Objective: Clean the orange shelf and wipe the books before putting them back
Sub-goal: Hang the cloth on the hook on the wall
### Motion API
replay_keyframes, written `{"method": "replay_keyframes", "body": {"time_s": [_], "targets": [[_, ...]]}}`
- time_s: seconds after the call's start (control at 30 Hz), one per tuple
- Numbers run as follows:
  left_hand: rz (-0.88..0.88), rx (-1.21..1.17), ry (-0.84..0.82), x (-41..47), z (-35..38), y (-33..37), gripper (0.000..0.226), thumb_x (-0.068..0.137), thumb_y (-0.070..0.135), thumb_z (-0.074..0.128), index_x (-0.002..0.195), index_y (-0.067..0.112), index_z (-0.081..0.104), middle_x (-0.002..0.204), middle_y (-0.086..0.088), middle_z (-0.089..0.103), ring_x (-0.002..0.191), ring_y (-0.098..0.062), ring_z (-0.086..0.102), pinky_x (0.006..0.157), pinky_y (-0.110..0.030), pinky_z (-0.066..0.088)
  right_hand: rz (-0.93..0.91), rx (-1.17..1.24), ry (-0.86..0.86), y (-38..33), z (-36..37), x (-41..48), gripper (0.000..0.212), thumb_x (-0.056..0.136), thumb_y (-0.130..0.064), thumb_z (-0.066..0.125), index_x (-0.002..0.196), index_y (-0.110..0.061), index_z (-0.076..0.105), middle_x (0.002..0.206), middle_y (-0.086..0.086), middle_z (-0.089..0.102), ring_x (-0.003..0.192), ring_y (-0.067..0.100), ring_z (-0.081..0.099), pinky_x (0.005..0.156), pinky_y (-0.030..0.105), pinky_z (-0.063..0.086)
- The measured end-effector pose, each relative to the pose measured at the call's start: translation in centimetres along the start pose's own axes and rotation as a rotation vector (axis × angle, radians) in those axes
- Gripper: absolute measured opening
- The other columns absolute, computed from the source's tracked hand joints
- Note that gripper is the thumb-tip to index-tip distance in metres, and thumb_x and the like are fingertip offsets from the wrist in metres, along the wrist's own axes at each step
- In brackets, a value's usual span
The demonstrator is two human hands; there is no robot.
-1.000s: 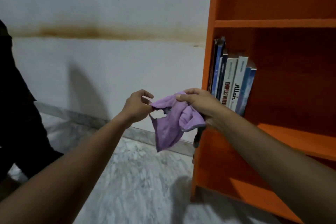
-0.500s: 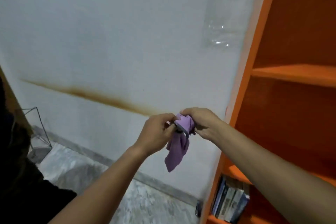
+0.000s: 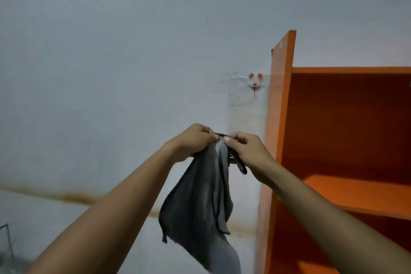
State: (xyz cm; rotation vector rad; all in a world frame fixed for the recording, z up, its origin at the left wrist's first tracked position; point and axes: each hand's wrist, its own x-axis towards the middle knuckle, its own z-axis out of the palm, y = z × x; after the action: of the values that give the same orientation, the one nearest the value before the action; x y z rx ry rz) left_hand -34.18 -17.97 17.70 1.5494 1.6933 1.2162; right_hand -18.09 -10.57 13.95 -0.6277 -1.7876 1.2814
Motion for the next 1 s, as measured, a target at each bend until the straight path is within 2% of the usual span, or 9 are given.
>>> {"method": "replay_keyframes", "body": {"time_s": [0.1,0.2,0.3,0.37,0.43,0.57,0.73,0.9,1.0], "targets": [[-0.016,-0.253,-0.157,-0.1,-1.4,0.4,0.012,0.097,0.023,0.066,0.093,0.012,0.066,0.089,-0.008,0.068,0.075,-0.017,0.063,0.069,-0.026,0.053,0.045,0.079,0.079,-1.4,-1.0,1.2,0.020,0.102,-0.021,0.059,0.088,-0.011,0.069,0.080,0.007,0.069,0.073,0.020,0.064,0.064,0.032,0.057],[-0.022,-0.179,-0.287,0.1,-2.4,0.0,0.018,0.095,0.027,0.069,0.083,0.013,0.069,0.083,-0.005,0.070,0.073,-0.016,0.064,0.064,-0.023,0.052,0.076,0.104,0.255,-2.2,-1.7,2.7,0.022,0.103,-0.020,0.055,0.083,-0.014,0.063,0.081,0.008,0.064,0.074,0.021,0.060,0.066,0.032,0.056],[0.034,-0.154,-0.110,2.3,-3.0,-0.3,0.022,0.094,0.031,0.070,0.090,0.011,0.076,0.090,-0.010,0.073,0.080,-0.019,0.065,0.073,-0.029,0.052,0.069,-0.113,0.410,-2.1,-2.4,4.3,0.020,0.098,-0.018,0.055,0.079,-0.016,0.060,0.081,0.005,0.061,0.073,0.023,0.056,0.067,0.036,0.050],[0.113,-0.111,-0.006,4.2,-2.8,0.0,0.023,0.097,0.031,0.066,0.094,0.010,0.078,0.093,-0.009,0.075,0.083,-0.019,0.066,0.075,-0.030,0.052,0.037,-0.283,0.358,-1.8,-2.5,5.0,0.010,0.092,-0.017,0.058,0.096,-0.021,0.066,0.096,-0.001,0.066,0.083,0.022,0.063,0.063,0.033,0.051],[0.186,0.005,0.037,6.5,-2.1,1.0,0.023,0.099,0.028,0.062,0.095,0.012,0.078,0.095,-0.008,0.077,0.084,-0.016,0.067,0.077,-0.030,0.055,-0.032,-0.308,0.242,-1.6,-2.1,6.1,0.028,0.092,-0.017,0.061,0.118,-0.025,0.066,0.113,-0.005,0.067,0.101,0.019,0.064,0.073,0.030,0.056],[0.319,0.177,0.088,12.1,-1.2,2.7,0.020,0.098,0.025,0.062,0.097,0.015,0.079,0.095,-0.005,0.077,0.090,-0.015,0.070,0.087,-0.036,0.055,-0.227,-0.381,0.415,-1.2,-2.0,9.3,0.014,0.094,-0.026,0.066,0.091,-0.023,0.079,0.088,-0.009,0.075,0.089,0.011,0.069,0.078,0.030,0.054],[0.519,0.349,0.213,19.9,-1.1,3.6,0.011,0.089,0.026,0.075,0.096,0.020,0.081,0.082,0.006,0.071,0.075,-0.003,0.061,0.068,-0.015,0.043,-0.151,-0.248,0.785,-0.1,-3.3,15.4,0.021,0.098,-0.024,0.063,0.080,-0.024,0.073,0.079,-0.007,0.068,0.075,0.012,0.062,0.058,0.024,0.044],[0.612,0.298,0.344,26.5,0.7,3.5,0.006,0.080,0.025,0.081,0.086,0.024,0.079,0.079,0.010,0.072,0.072,-0.001,0.063,0.070,-0.023,0.052,-0.168,-0.017,0.989,1.3,-4.3,22.7,0.028,0.099,-0.021,0.061,0.072,-0.030,0.062,0.080,-0.005,0.071,0.075,0.021,0.073,0.067,0.039,0.062],[0.654,0.199,0.424,29.5,2.0,4.0,0.007,0.080,0.019,0.078,0.083,0.025,0.077,0.082,0.014,0.070,0.076,0.001,0.063,0.073,-0.023,0.052,-0.245,0.055,1.092,1.8,-4.9,25.9,0.019,0.098,-0.015,0.062,0.087,-0.027,0.070,0.090,-0.003,0.075,0.086,0.020,0.073,0.082,0.045,0.062]]}}
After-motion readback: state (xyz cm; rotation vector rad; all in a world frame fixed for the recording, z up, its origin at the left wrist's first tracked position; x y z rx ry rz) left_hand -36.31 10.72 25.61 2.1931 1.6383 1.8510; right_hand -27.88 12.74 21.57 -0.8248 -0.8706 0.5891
